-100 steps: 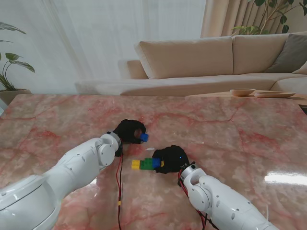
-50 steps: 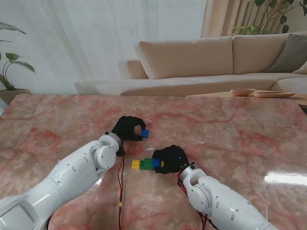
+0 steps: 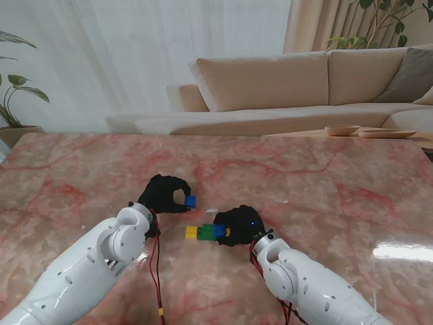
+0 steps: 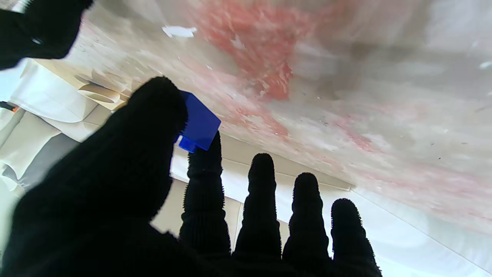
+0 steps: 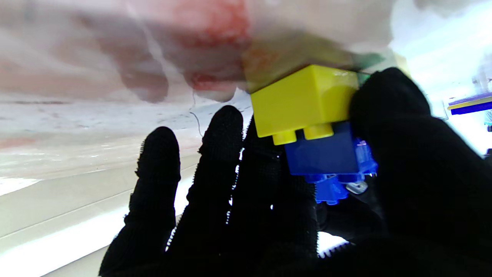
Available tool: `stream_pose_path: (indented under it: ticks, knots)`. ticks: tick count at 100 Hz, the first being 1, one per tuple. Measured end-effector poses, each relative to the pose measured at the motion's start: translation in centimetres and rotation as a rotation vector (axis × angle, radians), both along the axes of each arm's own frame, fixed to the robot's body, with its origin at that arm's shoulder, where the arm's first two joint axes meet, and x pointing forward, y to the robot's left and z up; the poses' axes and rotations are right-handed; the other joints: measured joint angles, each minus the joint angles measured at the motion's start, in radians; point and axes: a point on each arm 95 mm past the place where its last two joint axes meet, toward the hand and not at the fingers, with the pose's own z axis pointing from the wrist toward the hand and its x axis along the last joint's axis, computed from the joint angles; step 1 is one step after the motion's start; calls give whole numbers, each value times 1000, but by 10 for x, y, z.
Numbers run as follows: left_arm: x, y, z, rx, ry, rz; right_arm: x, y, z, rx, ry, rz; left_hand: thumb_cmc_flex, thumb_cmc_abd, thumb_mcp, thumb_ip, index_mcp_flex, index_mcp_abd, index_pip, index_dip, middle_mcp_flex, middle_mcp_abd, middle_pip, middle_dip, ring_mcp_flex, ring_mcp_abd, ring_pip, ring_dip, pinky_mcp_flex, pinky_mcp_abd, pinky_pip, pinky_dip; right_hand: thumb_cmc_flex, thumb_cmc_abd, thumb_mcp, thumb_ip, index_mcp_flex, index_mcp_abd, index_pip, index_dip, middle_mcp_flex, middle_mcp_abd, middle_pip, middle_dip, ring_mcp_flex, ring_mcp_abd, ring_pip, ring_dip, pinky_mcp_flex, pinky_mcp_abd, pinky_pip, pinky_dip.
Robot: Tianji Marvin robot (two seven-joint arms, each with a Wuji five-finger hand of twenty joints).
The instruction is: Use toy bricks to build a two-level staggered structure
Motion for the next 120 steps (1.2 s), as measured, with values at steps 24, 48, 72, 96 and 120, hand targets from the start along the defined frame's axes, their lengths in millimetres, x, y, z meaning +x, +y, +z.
stream_pose_path:
  ticks: [24,48,72,96,120]
  knots:
    - [-20,0,-3,16,19,-28,0,2,0,-3,-6,5,0,-1,0,0,14,24,-11,-4,0,0,-11,0,1,0,0,0,4,2,21,-27,0,0,0,0,0,0,0,0,0,1,0,0,0,0,0,0,0,0,0,0]
    - [-33,0,-6,36,18,-69,0,2,1,-3,-6,7,-1,-2,0,-1,25,28,-16,-13,26,1,-12,0,21,0,-10,0,5,2,23,-40,0,0,0,0,0,0,0,0,0,1,0,0,0,0,0,0,0,0,0,0]
    - [-44,-4,-10,42,18,-106,0,2,1,-3,-6,8,-1,-2,0,-1,25,28,-16,-13,26,1,-22,0,21,0,-11,0,5,2,23,-52,0,0,0,0,0,0,0,0,0,1,0,0,0,0,0,0,0,0,0,0]
    - [-49,-8,-13,65,16,-143,0,3,1,-3,-6,9,-1,-2,0,-1,25,28,-16,-13,26,1,-22,0,21,0,-11,0,5,2,24,-54,0,0,0,0,0,0,0,0,0,1,0,0,0,0,0,0,0,0,0,0]
    - [-48,-11,-21,94,6,-172,0,3,1,-2,-5,11,-1,-2,0,-1,26,34,-16,-13,26,1,-23,0,21,0,-11,0,5,2,35,-55,0,0,0,0,0,0,0,0,0,1,1,0,0,0,0,0,0,0,0,0]
